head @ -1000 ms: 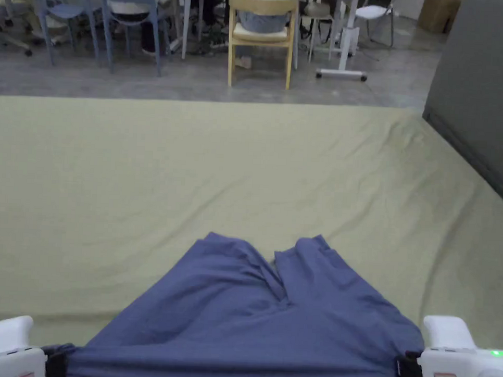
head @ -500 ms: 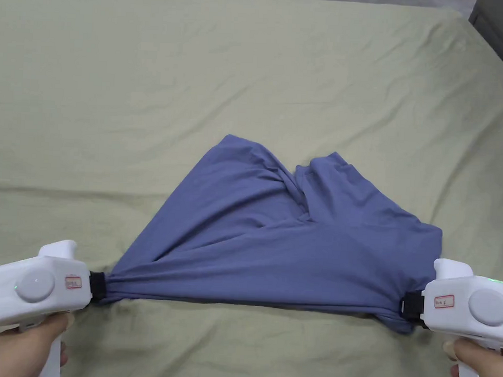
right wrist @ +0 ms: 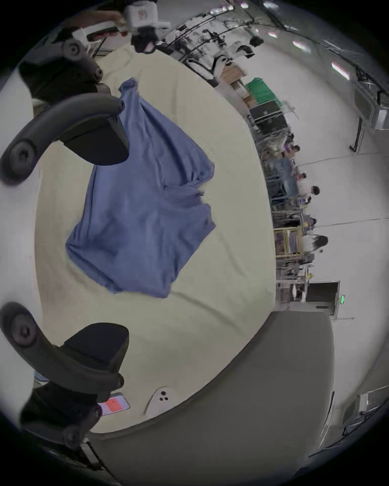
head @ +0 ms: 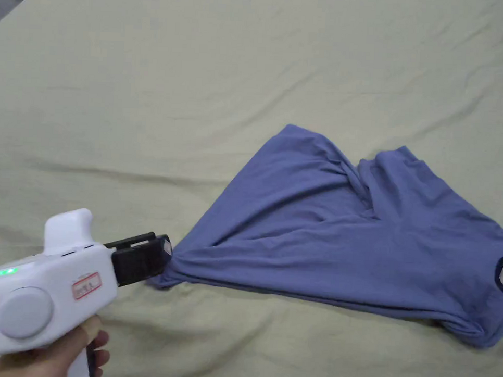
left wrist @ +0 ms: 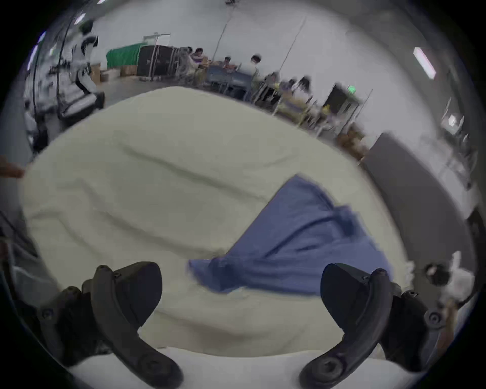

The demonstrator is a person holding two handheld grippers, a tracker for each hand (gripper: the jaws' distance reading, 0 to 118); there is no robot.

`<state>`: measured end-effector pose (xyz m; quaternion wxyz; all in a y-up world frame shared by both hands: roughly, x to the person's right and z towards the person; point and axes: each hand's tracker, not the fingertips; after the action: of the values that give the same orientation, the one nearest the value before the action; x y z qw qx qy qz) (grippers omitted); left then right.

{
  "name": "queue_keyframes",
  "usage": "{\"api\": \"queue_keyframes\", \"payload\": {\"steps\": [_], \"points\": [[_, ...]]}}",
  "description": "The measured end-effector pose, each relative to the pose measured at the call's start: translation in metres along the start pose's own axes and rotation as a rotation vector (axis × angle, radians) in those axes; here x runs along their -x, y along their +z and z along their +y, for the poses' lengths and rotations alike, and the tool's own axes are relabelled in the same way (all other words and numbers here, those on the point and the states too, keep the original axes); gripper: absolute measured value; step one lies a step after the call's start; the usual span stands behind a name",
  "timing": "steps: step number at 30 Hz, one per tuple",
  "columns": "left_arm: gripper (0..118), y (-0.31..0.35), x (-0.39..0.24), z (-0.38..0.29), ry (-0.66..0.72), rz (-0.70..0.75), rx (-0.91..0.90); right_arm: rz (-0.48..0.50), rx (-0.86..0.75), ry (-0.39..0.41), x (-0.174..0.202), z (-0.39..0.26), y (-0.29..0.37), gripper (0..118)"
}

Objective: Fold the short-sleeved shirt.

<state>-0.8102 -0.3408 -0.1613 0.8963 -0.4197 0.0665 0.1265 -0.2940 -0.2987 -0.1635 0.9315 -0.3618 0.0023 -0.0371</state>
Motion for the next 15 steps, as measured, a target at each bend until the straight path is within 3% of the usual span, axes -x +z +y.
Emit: {"api": "queue_keyframes", "payload": {"steps": [1,2,3,4,5,8,9,10,11,15], "points": [[118,-0.010,-0.002,-0.010,-0.012,0.018,0.049,-0.021,0.032,0.021,0.011,-0.005,-0.004,113],[87,-0.014,-0.001,-0.020,0.004,-0.035,0.063,-0.027,0.048,0.047,0.022,-0.010,-0.007,84],[10,-0.017,-0.002,-0.025,0.045,-0.117,0.055,-0.017,0.055,0.061,0.027,-0.017,-0.014,36],[0,-0.024,-0.002,-0.029,0.095,-0.143,0.076,-0.010,0.072,0.068,0.034,-0.022,-0.020,4],[0,-0.030,-0.003,-0.031,0.112,-0.105,0.093,-0.012,0.094,0.060,0.037,-0.026,-0.023,4],[5,-0.042,-0.009,-0.026,-0.024,0.027,0.103,0.142,0.132,-0.001,0.040,-0.028,-0.025,4],[40,-0.046,-0.008,-0.023,-0.054,0.077,0.087,0.133,0.125,0.001,0.039,-0.027,-0.026,4],[90,-0.053,-0.006,-0.018,-0.078,0.108,0.074,0.120,0.119,0.017,0.038,-0.025,-0.027,4],[118,-0.063,-0.003,-0.012,-0.107,0.136,0.089,0.106,0.115,0.041,0.041,-0.022,-0.026,4],[118,-0.102,-0.001,-0.003,-0.125,0.081,0.207,0.074,0.113,0.041,0.032,-0.014,-0.031,4]]}}
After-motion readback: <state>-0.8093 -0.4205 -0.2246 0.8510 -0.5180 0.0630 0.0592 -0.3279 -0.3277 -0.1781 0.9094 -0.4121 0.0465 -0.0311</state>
